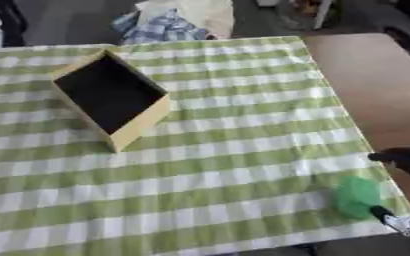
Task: Pick up objects on the table and place them in the box.
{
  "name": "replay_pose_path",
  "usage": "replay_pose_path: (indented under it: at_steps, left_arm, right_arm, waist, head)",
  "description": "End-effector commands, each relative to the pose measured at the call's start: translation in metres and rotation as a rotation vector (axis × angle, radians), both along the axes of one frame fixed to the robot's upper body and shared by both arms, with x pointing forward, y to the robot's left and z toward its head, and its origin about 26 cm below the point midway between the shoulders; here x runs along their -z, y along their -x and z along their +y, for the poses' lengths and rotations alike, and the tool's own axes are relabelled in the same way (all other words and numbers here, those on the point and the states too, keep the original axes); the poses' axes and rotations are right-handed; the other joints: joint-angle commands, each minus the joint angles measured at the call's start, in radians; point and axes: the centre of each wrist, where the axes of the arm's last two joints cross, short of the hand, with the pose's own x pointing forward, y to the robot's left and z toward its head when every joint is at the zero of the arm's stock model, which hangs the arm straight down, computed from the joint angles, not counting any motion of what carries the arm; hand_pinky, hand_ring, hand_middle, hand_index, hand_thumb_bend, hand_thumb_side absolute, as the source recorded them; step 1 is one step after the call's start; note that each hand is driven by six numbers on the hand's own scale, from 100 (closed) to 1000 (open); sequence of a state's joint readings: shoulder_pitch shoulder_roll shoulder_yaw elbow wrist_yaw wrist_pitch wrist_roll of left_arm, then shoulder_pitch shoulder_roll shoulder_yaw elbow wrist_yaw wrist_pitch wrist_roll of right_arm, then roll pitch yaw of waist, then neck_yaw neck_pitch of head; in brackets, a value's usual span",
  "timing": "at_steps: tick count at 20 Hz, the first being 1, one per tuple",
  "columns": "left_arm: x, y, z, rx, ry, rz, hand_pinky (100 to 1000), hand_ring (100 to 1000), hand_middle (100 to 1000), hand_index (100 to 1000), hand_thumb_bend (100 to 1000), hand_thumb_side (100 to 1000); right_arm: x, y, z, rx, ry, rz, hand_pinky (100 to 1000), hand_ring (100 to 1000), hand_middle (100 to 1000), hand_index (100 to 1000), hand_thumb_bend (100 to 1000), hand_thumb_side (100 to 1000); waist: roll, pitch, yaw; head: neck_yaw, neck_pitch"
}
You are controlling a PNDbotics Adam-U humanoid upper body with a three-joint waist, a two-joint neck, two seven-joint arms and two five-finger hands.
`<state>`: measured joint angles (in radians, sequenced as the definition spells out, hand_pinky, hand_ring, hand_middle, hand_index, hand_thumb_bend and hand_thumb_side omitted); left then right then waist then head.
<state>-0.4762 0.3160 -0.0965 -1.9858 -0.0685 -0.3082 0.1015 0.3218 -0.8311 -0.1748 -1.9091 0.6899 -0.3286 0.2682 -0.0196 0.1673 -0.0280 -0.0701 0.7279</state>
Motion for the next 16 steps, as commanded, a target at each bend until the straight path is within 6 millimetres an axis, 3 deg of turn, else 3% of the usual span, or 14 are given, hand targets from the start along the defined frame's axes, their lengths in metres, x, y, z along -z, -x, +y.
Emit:
replay_pose_path:
  at_steps: [1,7,16]
  left_arm:
    - [-0.007,0.003,0.001,0.002,-0.019,-0.026,531,615,575,733,100,565]
    - [-0.006,0.003,0.000,0.008,-0.020,-0.023,530,615,571,732,100,565]
    - [-0.006,0.003,-0.001,0.015,-0.020,-0.022,530,614,568,730,100,564]
  right_arm:
    - [-0.003,-0.002,-0.003,-0.005,-0.013,-0.004,883,836,827,971,308,560]
    - [0.001,-0.004,-0.003,-0.013,-0.057,0.010,842,758,774,969,296,574]
    - [0.011,-0.011,-0.011,0.015,-0.044,0.066,857,742,763,982,319,566]
  waist:
    - [-0.002,-0.011,0.001]
    - [-0.002,-0.009,0.005]
    - [0.000,-0.004,0.013]
  head:
    - [-0.003,-0.001]
    - [-0.009,-0.004]
    - [-0.014,-0.010]
